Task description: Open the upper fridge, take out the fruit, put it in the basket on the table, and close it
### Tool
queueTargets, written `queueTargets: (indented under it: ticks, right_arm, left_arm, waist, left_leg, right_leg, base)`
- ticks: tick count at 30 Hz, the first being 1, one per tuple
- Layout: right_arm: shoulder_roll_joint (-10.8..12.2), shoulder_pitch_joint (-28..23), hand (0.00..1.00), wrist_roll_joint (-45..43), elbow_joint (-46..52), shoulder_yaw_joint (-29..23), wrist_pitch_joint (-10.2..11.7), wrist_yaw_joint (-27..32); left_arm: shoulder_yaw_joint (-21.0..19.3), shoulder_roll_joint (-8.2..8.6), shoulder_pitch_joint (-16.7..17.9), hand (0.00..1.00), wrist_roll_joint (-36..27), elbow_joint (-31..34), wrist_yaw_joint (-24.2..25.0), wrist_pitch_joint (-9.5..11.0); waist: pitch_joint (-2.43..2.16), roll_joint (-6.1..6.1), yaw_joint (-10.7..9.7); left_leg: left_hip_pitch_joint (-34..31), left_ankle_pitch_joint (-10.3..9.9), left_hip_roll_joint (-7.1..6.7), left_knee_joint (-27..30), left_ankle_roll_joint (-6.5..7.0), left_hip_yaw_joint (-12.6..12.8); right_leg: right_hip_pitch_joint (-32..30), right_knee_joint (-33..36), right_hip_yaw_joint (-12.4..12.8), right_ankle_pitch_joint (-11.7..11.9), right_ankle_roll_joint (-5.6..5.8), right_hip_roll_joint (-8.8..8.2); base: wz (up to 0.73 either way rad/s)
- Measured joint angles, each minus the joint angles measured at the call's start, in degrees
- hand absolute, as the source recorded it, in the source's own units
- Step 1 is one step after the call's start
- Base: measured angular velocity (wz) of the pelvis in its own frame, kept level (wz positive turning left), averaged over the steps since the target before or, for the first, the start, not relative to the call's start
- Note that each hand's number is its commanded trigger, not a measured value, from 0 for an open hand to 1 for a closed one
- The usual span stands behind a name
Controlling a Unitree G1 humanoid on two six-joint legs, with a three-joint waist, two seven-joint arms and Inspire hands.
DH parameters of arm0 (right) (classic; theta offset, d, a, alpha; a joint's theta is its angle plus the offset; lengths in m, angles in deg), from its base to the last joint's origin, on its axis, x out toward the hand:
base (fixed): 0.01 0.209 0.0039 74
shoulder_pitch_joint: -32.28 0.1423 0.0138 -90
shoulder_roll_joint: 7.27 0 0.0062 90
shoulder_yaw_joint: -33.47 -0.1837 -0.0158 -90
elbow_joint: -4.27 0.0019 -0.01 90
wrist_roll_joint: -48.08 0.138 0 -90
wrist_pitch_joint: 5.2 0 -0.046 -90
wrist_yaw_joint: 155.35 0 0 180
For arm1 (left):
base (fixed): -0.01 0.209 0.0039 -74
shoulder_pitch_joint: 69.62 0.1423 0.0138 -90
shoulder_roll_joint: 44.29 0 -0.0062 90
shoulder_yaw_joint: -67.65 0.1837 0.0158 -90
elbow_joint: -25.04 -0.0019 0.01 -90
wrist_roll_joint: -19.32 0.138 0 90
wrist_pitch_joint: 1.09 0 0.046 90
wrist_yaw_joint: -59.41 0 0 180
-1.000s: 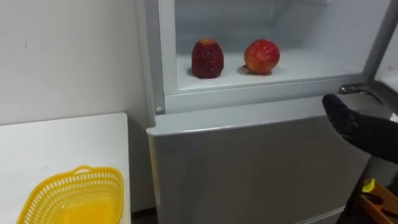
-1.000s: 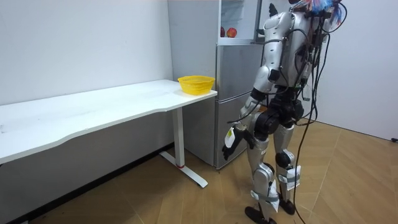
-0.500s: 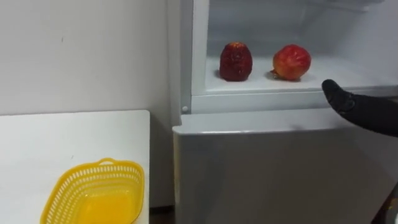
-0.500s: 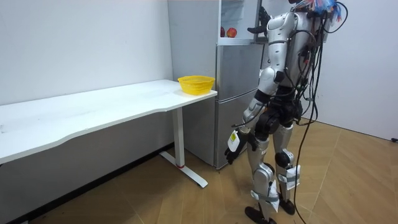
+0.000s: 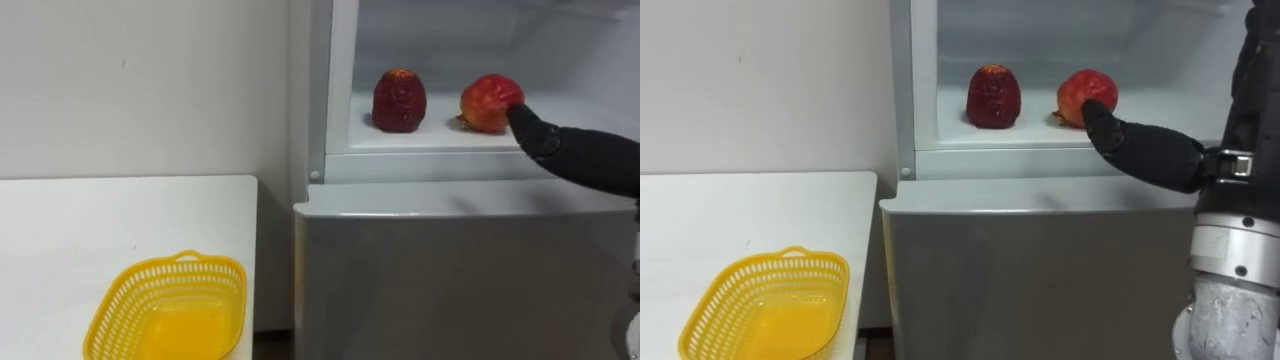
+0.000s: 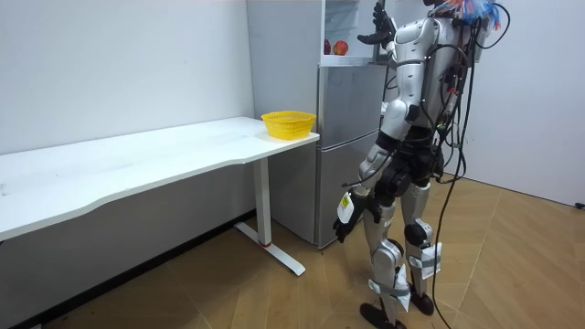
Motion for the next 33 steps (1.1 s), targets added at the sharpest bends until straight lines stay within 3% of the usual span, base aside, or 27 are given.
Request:
queueTargets:
  ticks: [11, 33]
  right_arm:
    - [0.0, 2.4, 0.00, 2.1, -0.2, 1.5, -0.6, -5.1]
    - [0.0, 7.2, 0.00, 2.8, -5.3, 5.5, -2.9, -7.5]
  left_arm:
    - [0.0, -0.09, -0.7, 0.00, 0.0, -0.1, 0.8, -0.3]
    - [0.0, -0.01, -0.2, 0.00, 1.1, 0.1, 1.6, -1.8]
  waist:
    - [0.06, -0.64, 1.4]
    - [0.33, -1.76, 3.6]
  left_leg:
    - [-0.1, 0.0, 0.00, 0.0, -0.01, -0.1]
    - [0.0, 0.0, -0.22, 0.1, -0.01, -1.9]
  right_leg:
    - [-0.1, 0.0, -0.1, 0.0, 0.00, 0.01]
    - [1.0, -0.1, -0.1, 0.0, 0.00, 0.00]
  base:
    - [0.00]
    - [0.04]
